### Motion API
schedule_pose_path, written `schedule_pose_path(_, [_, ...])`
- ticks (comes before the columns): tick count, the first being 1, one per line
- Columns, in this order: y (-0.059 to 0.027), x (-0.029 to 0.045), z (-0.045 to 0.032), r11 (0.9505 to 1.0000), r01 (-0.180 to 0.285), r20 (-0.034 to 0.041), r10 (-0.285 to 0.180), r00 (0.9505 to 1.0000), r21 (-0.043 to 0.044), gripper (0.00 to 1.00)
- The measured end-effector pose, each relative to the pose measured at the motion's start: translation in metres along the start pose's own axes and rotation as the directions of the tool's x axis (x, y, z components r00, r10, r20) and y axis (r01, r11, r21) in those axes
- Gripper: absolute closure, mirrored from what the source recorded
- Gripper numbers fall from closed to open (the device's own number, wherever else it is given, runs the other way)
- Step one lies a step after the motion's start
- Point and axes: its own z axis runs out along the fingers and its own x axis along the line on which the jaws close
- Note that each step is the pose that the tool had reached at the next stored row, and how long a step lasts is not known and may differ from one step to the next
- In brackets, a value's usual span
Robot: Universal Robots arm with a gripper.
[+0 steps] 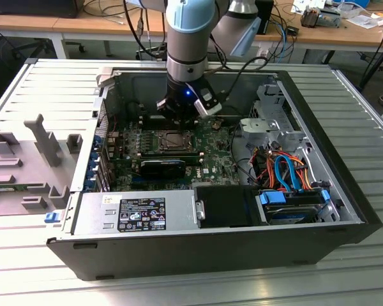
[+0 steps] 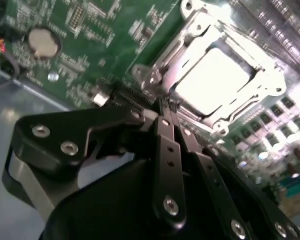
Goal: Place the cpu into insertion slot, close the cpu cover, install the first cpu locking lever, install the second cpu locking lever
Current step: 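Install the first cpu locking lever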
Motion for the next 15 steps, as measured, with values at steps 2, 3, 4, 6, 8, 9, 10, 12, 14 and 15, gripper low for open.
schedule_pose_path(2, [-0.0083,0.001,-0.0011,1.0,0.0,-0.0002,0.0,1.0,0.0001,0.89])
schedule_pose_path(3, [-0.0123,0.0014,-0.0015,1.0,0.0,-0.0001,0.0,1.0,-0.0001,0.89])
schedule_pose_path(4, [-0.0153,0.0017,-0.0019,1.0,0.0,-0.0003,0.0,1.0,0.0,0.89])
schedule_pose_path(6, [-0.0183,0.0019,-0.0023,1.0,0.0,-0.0004,0.0,1.0,0.0002,0.89])
schedule_pose_path(8, [-0.0187,0.0019,-0.0029,1.0,0.0,-0.0006,0.0,1.0,0.0027,0.89])
schedule_pose_path(9, [-0.0187,0.0019,-0.0043,1.0,0.0,-0.0011,0.0,1.0,0.005,0.89])
schedule_pose_path(10, [-0.0185,0.0018,-0.0071,1.0,0.0,-0.0013,0.0,1.0,0.0071,0.89])
schedule_pose_path(12, [-0.0173,0.0017,-0.0171,0.9999,0.0,-0.0018,0.0,1.0,0.0111,0.89])
schedule_pose_path(14, [-0.016,0.0016,-0.028,0.9999,0.0,-0.0022,0.0,1.0,0.0137,0.89])
schedule_pose_path(15, [-0.0155,0.0016,-0.0321,0.9999,0.0,-0.0023,0.0,1.0,0.0143,0.89])
